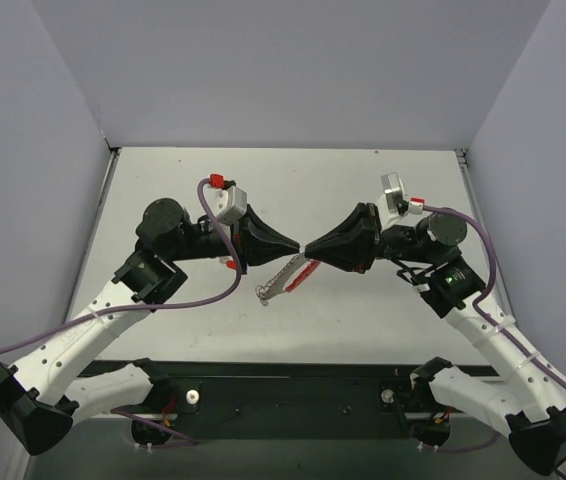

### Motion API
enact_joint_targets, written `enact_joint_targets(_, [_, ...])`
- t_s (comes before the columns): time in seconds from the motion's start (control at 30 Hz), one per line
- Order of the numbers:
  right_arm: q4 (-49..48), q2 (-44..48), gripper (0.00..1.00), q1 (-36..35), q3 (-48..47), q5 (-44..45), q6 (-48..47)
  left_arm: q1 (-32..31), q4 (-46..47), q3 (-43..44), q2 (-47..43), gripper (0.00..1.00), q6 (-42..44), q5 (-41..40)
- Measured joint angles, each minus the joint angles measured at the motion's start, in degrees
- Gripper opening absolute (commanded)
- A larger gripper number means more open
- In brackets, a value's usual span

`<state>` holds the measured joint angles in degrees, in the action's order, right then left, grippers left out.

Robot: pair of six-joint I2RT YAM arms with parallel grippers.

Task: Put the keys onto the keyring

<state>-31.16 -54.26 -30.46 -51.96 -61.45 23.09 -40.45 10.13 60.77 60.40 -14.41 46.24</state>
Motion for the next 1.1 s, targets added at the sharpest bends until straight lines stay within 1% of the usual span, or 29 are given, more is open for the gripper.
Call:
enact_joint_targets(0.2, [2.0, -0.1, 0.00, 0.0, 0.0, 0.0, -1.1, 0.1, 0.1, -0.6, 0.0, 0.00, -0.2, 0.0])
enact_joint_targets(0.23, [2.3, -0.1, 0.00, 0.0, -0.1, 0.0, -1.4, 0.1, 0.0, -0.6, 0.0, 0.08, -0.2, 0.1])
enact_joint_targets(0.37, [4.9, -0.3, 0.00, 0.0, -1.1, 0.0, -3.3, 0.1, -0.5, -0.6, 0.0, 0.24, 0.0, 0.6])
enact_joint_targets(0.53, [10.1, -0.5, 0.00, 0.0, -1.8, 0.0, -6.0, 0.0, -0.7, -0.3, 0.0, 0.32, 0.7, 1.5])
enact_joint_targets(0.6, [11.5, -0.7, 0.00, 0.0, -1.9, 0.0, -6.7, 0.0, -0.9, 0.1, 0.1, 0.34, 1.0, 2.0])
enact_joint_targets(0.63, [11.9, -0.8, 0.00, 0.0, -1.9, 0.0, -6.9, 0.0, -1.0, 0.4, 0.2, 0.36, 1.1, 2.3])
enact_joint_targets(0.8, [13.0, -0.9, 0.00, 0.0, -1.9, 0.0, -7.5, 0.0, -2.2, 1.5, 0.9, 0.41, 2.0, 2.9])
enact_joint_targets(1.0, [13.0, -0.9, 0.00, 0.0, -1.9, 0.0, -7.8, 0.0, -5.6, 1.8, 1.7, 0.41, 3.8, 2.8])
enact_joint_targets(1.1, [13.0, -0.9, 0.00, 0.0, -1.9, 0.0, -7.8, 0.0, -7.0, 2.3, 2.4, 0.39, 4.7, 2.5])
